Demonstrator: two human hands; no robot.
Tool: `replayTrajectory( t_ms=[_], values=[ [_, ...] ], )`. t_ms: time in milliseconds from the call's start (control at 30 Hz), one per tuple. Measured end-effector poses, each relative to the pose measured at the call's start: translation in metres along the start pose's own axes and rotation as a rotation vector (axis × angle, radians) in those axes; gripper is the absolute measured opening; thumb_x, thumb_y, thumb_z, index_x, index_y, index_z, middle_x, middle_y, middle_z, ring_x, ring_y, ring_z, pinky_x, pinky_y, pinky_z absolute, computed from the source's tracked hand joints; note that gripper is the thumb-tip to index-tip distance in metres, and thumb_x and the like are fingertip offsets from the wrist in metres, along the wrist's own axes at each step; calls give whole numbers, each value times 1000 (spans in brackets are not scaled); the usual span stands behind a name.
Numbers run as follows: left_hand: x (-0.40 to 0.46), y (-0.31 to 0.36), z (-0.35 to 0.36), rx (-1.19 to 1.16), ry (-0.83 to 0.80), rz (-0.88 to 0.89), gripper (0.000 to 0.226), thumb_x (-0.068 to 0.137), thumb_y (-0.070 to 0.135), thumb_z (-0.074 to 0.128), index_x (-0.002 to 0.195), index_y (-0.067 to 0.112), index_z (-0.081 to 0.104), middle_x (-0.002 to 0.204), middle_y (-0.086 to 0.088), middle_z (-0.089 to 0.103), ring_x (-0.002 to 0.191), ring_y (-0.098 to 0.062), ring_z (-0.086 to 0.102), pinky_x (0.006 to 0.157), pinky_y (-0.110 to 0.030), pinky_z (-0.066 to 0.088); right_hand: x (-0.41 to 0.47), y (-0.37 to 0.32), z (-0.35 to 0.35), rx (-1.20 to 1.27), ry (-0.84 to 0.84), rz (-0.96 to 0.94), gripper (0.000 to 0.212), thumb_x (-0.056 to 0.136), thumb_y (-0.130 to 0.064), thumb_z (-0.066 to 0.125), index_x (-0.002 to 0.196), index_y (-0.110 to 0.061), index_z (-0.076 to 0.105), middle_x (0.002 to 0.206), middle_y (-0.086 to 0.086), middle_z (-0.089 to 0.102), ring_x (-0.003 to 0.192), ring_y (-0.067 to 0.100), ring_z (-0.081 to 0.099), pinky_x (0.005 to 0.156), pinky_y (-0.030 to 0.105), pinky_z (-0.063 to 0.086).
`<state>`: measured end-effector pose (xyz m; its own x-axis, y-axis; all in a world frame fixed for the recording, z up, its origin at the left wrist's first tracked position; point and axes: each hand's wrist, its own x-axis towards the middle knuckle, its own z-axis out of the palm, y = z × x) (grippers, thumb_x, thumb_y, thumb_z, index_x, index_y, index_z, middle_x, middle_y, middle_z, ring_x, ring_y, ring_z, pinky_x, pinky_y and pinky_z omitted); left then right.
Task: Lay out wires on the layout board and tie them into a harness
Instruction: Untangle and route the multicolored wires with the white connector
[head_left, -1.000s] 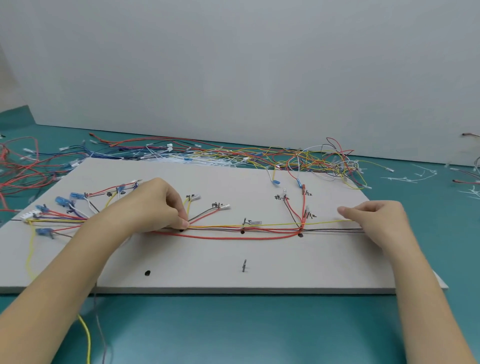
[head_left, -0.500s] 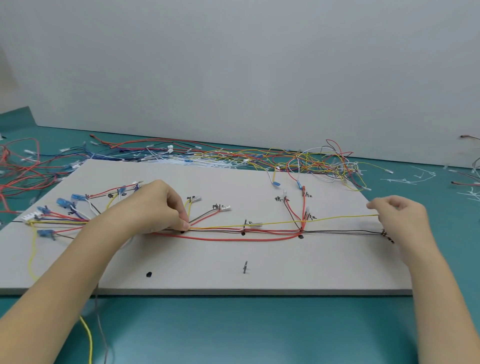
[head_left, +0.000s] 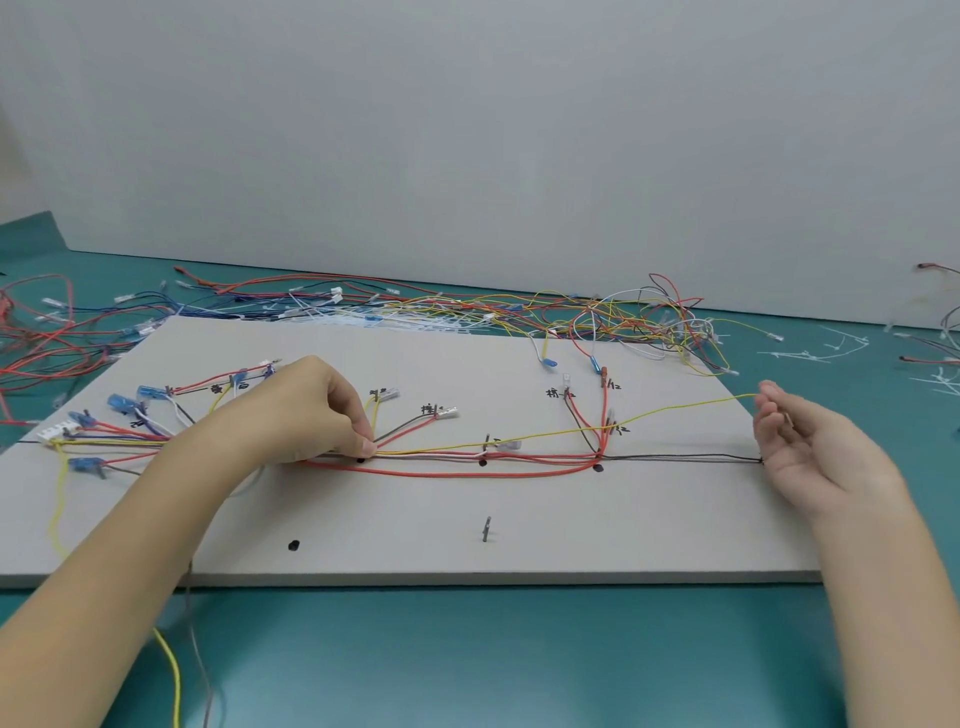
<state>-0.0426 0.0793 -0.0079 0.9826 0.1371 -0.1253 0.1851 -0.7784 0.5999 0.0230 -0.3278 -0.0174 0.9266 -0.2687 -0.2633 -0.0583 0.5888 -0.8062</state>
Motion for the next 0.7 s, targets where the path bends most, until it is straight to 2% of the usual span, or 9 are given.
replayTrajectory(
  t_ms=[67,167,200,233,300,367,433,567,700],
  values=[
    [0,0,0,0,0,0,17,68,24,87,59,33,75,60,3,69,60,-12,56,58,-24,39,-2,0,0,255,-28,76,9,88,1,59,96,1,62,87,4,56,71,6,56,60,10,51],
    [0,0,0,-3,-2,2,16,68,24,87,60,32,75,62,1,70,61,-13,56,58,-25,39,-3,-1,3,450,-74,77,48,55,11,71,101,3,62,90,6,61,81,12,59,62,14,54],
    [0,0,0,-3,-2,3,16,68,24,87,60,32,76,63,0,70,61,-13,56,58,-25,39,-4,0,5,459,-68,62,46,55,11,71,100,2,62,90,6,63,81,12,59,63,14,54],
    [0,0,0,-1,-2,4,16,69,24,86,60,32,76,63,0,70,60,-13,55,58,-25,39,-5,2,6,431,-47,33,32,66,9,69,96,1,62,89,5,63,80,11,60,64,15,54],
    [0,0,-1,3,-2,4,16,69,24,86,60,33,76,62,1,69,60,-12,55,58,-24,39,-3,7,7,231,54,-101,3,88,1,62,86,-1,61,83,4,65,69,7,63,64,14,54],
    [0,-1,0,2,-2,4,16,69,24,86,60,33,76,61,2,69,61,-13,57,59,-24,40,3,14,4,-130,183,-299,15,92,-8,63,78,-5,62,68,2,64,51,4,61,54,14,53],
    [0,-1,-1,6,-4,2,16,69,24,86,61,34,75,60,5,69,62,-12,57,59,-24,40,7,21,-2,-473,264,-440,20,94,-17,62,76,-7,64,65,3,59,44,5,57,48,18,51],
    [-1,0,-1,15,-6,-8,18,70,25,86,60,35,75,57,9,68,62,-11,57,59,-24,39,16,24,-13,-959,388,-491,24,93,-29,58,81,-11,70,78,10,63,73,29,54,72,36,44],
    [-4,4,2,28,61,-46,18,68,24,87,58,34,75,58,9,68,64,-10,59,56,-23,38,13,24,-12,-1229,409,-488,29,94,-25,57,79,-3,69,78,17,59,78,35,51,71,36,39]
  ],
)
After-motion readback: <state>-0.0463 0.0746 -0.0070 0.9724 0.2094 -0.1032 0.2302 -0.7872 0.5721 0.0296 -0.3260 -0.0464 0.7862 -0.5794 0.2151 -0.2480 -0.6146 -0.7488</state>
